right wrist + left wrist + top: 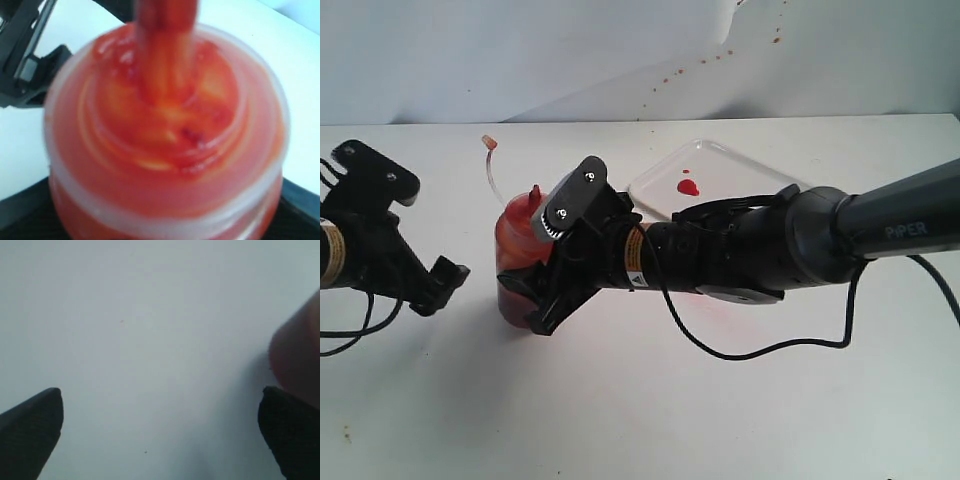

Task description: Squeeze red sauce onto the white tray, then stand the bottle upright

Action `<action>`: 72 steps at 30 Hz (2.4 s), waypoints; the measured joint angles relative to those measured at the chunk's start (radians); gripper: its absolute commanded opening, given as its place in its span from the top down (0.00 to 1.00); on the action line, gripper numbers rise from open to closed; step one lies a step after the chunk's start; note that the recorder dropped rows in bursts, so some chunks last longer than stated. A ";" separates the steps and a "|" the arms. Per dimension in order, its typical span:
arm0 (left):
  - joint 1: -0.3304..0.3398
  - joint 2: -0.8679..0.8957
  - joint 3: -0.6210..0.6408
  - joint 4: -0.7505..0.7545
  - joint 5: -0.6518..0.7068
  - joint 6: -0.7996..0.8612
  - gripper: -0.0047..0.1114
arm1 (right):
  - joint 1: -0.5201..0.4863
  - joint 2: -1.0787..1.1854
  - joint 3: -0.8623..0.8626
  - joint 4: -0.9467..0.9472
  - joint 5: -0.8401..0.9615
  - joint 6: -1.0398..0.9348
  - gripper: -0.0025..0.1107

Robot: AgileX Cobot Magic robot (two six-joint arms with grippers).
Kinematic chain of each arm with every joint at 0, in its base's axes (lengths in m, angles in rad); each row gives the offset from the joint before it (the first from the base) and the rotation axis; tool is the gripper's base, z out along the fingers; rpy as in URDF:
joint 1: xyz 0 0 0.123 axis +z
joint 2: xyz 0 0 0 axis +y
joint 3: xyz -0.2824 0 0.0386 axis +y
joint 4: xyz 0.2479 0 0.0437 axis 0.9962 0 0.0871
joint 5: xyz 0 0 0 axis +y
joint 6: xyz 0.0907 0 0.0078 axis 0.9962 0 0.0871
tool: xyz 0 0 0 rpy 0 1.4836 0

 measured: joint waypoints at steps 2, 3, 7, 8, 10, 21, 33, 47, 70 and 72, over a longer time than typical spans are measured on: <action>0.015 -0.011 0.000 -0.030 0.023 -0.002 0.11 | 0.000 0.000 0.000 -0.027 0.002 0.031 0.90; 0.031 -0.015 0.002 -0.049 0.025 -0.004 0.11 | 0.000 0.000 0.000 -0.049 0.002 0.054 0.90; 0.169 -0.020 0.031 -0.089 -0.140 -0.020 0.11 | 0.000 -0.010 0.000 -0.197 0.015 0.165 0.90; 0.207 -0.020 0.042 -0.098 -0.202 -0.022 0.11 | 0.000 -0.017 0.000 -0.218 0.028 0.177 0.90; 0.276 -0.020 0.061 -0.109 -0.334 -0.022 0.11 | 0.001 -0.036 0.000 -0.251 0.068 0.207 0.90; 0.492 -0.020 0.139 -0.161 -0.747 0.043 0.11 | -0.001 -0.074 0.000 -0.334 0.167 0.387 0.54; 0.492 -0.020 0.139 -0.164 -0.747 0.051 0.11 | -0.001 -0.082 0.000 -0.334 0.150 0.388 0.10; 0.492 -0.020 0.139 -0.164 -0.754 0.051 0.11 | -0.001 -0.180 0.000 -0.612 0.115 0.599 0.10; 0.492 -0.022 0.141 -0.149 -0.977 0.051 0.11 | -0.001 -0.665 0.175 -0.943 0.534 0.967 0.98; 0.492 -0.022 0.141 -0.141 -1.031 0.051 0.11 | -0.001 -0.694 0.216 -0.931 0.686 0.970 0.98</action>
